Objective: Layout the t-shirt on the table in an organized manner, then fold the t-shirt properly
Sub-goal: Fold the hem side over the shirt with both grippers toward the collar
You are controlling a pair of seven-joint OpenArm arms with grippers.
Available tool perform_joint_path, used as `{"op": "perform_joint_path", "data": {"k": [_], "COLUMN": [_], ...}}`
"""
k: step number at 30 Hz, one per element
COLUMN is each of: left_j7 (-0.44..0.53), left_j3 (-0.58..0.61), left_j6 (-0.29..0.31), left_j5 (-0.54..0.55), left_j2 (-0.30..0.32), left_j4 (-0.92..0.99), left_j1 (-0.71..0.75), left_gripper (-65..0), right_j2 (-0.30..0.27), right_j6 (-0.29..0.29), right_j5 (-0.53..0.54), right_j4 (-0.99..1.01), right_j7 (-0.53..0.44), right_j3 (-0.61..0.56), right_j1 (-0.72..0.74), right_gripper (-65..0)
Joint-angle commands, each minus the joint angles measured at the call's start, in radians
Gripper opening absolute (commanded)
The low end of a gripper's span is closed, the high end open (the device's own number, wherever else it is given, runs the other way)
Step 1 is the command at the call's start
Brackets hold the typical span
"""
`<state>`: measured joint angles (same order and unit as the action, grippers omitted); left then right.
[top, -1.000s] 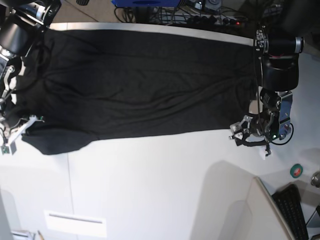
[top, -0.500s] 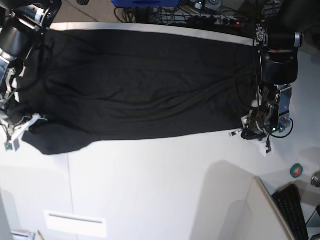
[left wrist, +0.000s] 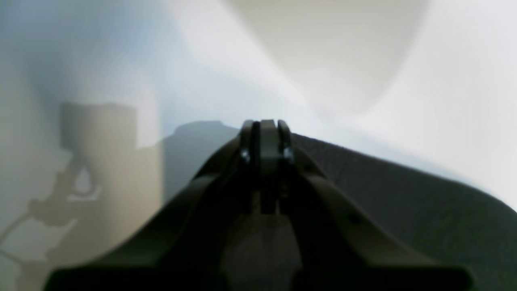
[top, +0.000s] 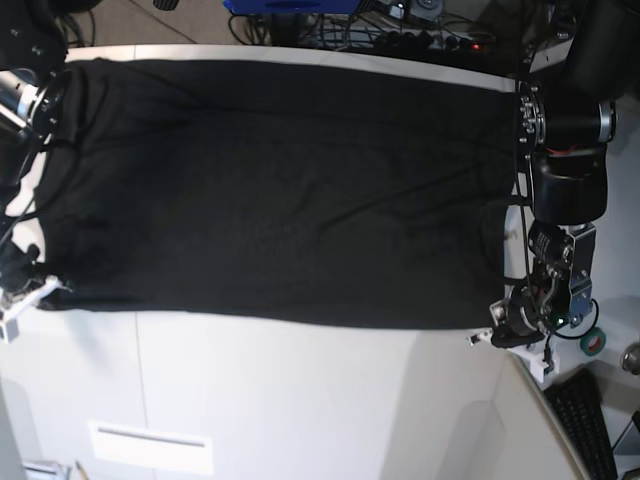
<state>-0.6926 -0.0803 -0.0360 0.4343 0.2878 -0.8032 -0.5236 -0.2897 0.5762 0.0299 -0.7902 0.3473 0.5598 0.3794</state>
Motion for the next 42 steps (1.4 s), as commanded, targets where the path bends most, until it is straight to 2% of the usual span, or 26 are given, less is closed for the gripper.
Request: {"op": "perform_joint_path", "data": {"k": [1,5,9,19,25,32,42], "left_j7": [0.014,0.014,0.014,-0.017,-0.022,-0.025,-0.203], "left_j3": [-0.002,-0.009,-0.013,-0.014,-0.003,-0.013,-0.017], "left_j6": [0.0,0.0,0.0,0.0,0.0,0.0,0.0], "left_j5": [-0.002,-0.001,-0.001,-0.001,-0.001,-0.001,-0.001], "left_j2": [0.011,0.011,0.011,0.009,-0.015,-0.009,0.034], "left_j4": [-0.015,-0.017,-0.072,-0.189,-0.201,-0.253,-0.523], "left_j1": [-0.037,-0.069,-0.077,-0.08,-0.073,0.044,0.219], "left_gripper": [-65.0,-65.0,-65.0,-65.0,-65.0,-65.0,-65.0], "right_j2": [-0.026,-0.036,-0.038,-0.056,-0.061,-0.065,-0.07], "right_j6": [0.003,0.003,0.003,0.003,0.001,0.0,0.0], "right_j5": [0.015,0.015,0.015,0.015,0.015,0.015,0.015], "right_j4": [-0.004,-0.001,-0.002,-0.011,-0.058,-0.058,-0.062], "right_j7": [-0.05,-0.156,-0.199,-0.205,-0.199,-0.198,-0.198], "right_j3": [-0.019,-0.07,-0.07,-0.07,-0.076,-0.068,-0.068], "right_j1": [0.036,0.036,0.034,0.036,0.005,-0.069,-0.152], "right_gripper": [-65.0,-65.0,-65.0,-65.0,-65.0,-65.0,-65.0]}}
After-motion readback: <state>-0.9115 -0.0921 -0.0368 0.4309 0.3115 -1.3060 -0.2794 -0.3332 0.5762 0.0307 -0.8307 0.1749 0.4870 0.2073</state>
